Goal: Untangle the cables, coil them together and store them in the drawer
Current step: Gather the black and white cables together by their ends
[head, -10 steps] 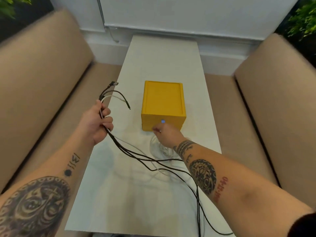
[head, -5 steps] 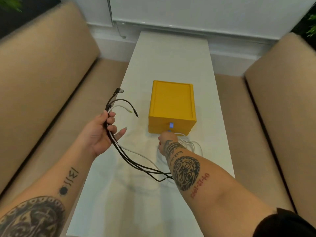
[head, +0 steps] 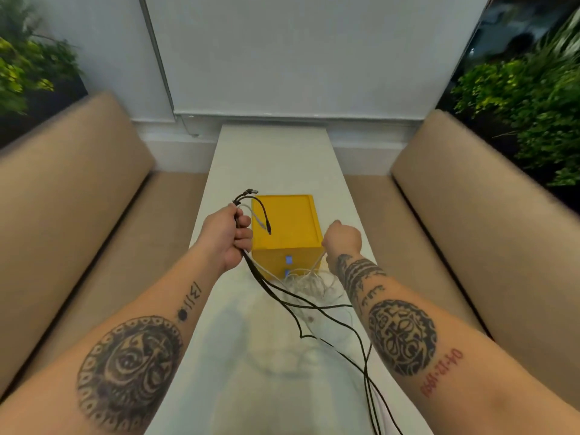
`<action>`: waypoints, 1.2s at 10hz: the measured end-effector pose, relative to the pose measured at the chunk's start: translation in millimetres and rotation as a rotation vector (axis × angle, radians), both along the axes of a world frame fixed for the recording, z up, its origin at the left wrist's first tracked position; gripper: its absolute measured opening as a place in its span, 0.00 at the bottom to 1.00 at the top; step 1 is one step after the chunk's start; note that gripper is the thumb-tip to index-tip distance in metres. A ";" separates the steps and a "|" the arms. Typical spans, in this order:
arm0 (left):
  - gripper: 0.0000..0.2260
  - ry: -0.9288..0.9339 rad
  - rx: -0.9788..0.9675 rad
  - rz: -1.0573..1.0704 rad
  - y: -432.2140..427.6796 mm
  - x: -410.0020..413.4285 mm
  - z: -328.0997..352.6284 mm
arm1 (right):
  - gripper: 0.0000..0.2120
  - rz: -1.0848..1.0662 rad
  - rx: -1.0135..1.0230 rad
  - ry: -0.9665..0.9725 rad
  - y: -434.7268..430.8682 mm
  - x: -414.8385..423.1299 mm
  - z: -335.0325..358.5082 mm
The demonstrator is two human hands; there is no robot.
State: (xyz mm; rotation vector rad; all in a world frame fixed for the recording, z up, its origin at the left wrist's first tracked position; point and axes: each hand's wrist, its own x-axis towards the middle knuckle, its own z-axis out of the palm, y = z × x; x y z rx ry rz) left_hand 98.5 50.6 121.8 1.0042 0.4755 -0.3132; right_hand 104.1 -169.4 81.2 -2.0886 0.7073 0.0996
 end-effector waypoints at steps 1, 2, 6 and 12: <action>0.10 -0.002 0.045 0.002 -14.2 0.2 13.0 | 0.18 -0.062 0.121 -0.146 -12.5 7.1 21.0; 0.10 0.007 0.061 0.003 -25.4 0.1 20.9 | 0.16 -0.092 0.152 -0.256 -12.7 4.5 51.7; 0.13 -0.103 0.119 -0.118 -56.2 -5.1 46.7 | 0.10 0.282 0.164 -0.541 -9.4 -31.7 147.4; 0.13 -0.189 0.119 -0.162 -63.7 -8.5 69.4 | 0.27 0.578 0.517 0.206 -62.0 -52.1 13.3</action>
